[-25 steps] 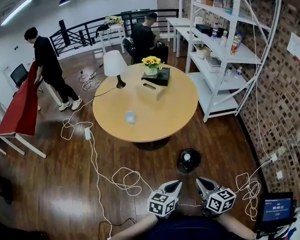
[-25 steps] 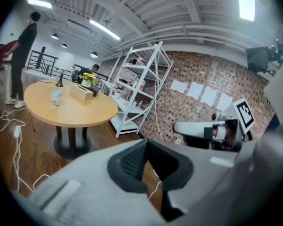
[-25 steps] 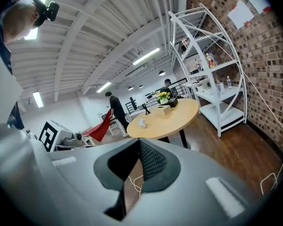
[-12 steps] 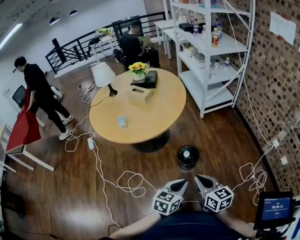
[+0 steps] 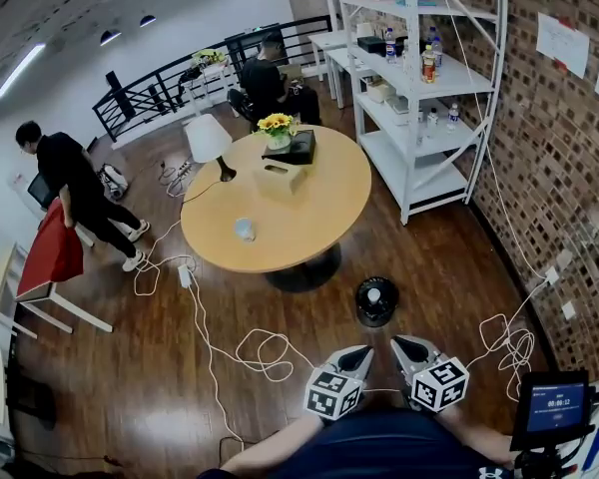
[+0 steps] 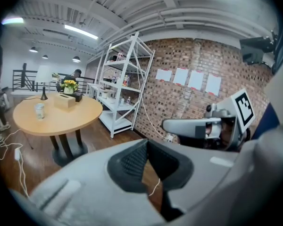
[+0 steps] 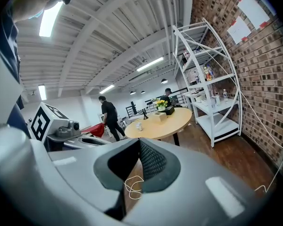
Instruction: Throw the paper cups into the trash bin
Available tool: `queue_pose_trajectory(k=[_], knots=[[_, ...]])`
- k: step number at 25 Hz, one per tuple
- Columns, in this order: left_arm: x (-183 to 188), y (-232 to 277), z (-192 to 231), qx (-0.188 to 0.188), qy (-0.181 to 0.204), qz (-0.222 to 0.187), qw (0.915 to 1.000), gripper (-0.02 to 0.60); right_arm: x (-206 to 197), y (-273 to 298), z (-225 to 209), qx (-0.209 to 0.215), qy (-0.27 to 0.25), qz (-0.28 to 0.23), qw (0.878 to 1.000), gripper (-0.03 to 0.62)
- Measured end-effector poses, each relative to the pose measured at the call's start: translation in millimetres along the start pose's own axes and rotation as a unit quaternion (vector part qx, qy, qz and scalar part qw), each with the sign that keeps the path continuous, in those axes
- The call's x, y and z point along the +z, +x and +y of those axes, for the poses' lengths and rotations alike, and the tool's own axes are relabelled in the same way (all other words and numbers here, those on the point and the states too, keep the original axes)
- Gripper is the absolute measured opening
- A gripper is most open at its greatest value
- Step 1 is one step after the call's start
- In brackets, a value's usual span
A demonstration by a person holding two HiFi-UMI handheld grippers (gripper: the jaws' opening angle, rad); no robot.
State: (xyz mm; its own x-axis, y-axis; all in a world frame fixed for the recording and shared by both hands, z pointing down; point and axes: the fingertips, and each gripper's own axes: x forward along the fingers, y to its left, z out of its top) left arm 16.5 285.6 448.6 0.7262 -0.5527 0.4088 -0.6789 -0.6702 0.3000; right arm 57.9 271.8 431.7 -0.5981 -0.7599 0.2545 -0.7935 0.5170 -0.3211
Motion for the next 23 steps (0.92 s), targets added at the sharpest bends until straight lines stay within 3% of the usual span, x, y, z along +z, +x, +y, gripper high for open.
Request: queue_pose_trajectory(k=[23], knots=[[-16.0, -9.5, -10.3, -0.002, -0.004, 0.023, 0.9997, 0.005, -14.9, -12.1, 10.7, -0.007, 0.008, 0.02, 1.0, 0.011]])
